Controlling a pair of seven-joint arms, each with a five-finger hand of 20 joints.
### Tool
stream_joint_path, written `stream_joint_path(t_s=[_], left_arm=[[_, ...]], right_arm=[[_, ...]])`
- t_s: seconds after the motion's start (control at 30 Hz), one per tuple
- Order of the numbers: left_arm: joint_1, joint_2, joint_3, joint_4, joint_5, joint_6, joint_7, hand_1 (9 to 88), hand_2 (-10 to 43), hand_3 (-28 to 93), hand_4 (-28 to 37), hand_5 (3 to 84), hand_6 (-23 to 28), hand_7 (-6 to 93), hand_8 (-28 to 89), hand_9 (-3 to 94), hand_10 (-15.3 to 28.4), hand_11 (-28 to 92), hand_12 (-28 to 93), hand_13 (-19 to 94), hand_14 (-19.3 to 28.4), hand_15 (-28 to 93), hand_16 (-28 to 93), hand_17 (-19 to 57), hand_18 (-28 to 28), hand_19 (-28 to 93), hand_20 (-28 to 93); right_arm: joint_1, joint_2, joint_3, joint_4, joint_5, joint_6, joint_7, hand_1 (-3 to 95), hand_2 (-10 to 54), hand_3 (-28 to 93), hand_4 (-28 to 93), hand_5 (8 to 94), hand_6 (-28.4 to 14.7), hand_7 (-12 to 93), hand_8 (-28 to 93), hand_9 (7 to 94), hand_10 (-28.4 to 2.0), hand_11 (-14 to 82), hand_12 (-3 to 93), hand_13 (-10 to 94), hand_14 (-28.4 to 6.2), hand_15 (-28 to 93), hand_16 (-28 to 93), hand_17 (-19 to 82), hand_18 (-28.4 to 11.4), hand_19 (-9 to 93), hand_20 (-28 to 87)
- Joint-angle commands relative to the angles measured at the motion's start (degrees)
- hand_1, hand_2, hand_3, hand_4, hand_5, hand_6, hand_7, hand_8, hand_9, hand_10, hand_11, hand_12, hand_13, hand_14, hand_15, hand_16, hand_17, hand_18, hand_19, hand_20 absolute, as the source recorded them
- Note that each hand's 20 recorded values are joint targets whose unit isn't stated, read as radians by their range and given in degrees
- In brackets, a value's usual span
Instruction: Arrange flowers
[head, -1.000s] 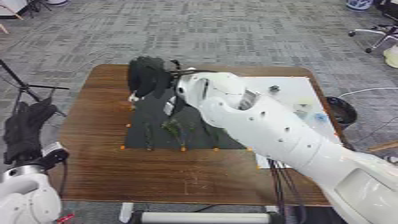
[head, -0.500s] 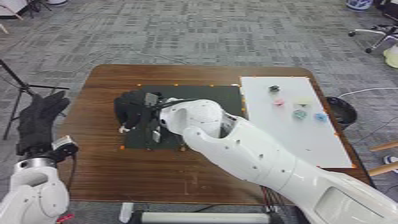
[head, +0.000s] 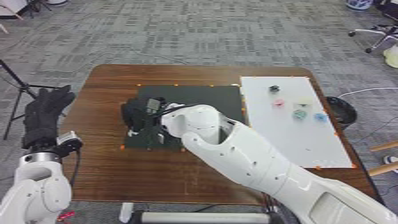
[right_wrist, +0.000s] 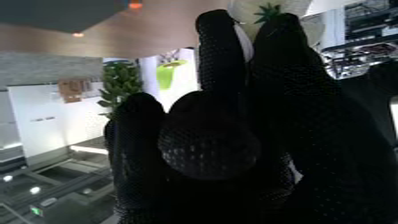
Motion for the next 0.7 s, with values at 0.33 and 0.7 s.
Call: stream_joint_path(t_s=[0.33,0.7], left_arm=[[5.1,-3.06,-1.83,-1.72,1.65,-4.09,-1.37,20.1,17.4,61,-28.3,53.4,4.3,12.5,-7,51.3,15.7,21,12,39,17.1,19,0,7.2,10.9,9,17],[4.7,-3.07,-1.47,-2.02,1.62,-4.43,-1.25,20.1,17.6,60,-28.3,53.2,4.2,12.5,-7,51.3,15.7,21,12,39,17.0,19,0,7.2,11.0,9,17]], right_arm=[[-2.5,-1.2,-0.4,1.2,-1.3,4.0,4.7,58.4,-4.2,53,-16,74.2,4.3,18,3,80.5,-7.3,5.3,17.1,91,-0.8,62,33,64,-12.5,93,63],[-3.4,-2.0,1.3,2.5,-3.9,2.6,5.4,58.6,0.8,48,-14,70.5,3.7,17,1,75.6,-7.4,7.2,13.0,91,-0.7,60,32,64,-12.4,93,61]])
